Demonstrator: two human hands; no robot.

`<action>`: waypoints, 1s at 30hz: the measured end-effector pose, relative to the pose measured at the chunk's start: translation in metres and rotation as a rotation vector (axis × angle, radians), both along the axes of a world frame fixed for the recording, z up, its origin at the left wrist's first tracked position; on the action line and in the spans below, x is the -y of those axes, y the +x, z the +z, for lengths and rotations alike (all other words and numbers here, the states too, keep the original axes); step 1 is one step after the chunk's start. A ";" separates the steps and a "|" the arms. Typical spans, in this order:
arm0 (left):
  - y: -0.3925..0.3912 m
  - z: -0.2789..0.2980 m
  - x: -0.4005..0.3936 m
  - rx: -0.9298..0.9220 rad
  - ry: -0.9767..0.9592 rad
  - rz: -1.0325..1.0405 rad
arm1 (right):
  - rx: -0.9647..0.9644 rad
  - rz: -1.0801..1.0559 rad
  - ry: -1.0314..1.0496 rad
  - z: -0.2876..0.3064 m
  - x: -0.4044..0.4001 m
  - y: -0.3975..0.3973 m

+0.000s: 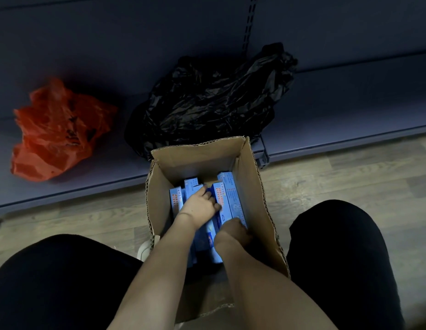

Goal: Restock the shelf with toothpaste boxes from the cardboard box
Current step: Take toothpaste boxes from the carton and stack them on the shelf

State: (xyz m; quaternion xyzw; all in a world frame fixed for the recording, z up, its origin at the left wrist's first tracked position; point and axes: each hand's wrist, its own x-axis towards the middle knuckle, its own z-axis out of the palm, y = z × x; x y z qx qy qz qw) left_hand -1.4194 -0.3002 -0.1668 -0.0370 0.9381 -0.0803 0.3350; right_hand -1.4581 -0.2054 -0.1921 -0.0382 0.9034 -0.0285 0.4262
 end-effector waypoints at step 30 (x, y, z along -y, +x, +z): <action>0.056 0.535 -0.042 -0.166 -0.081 0.345 | -0.350 0.834 -0.136 0.543 -0.036 -0.017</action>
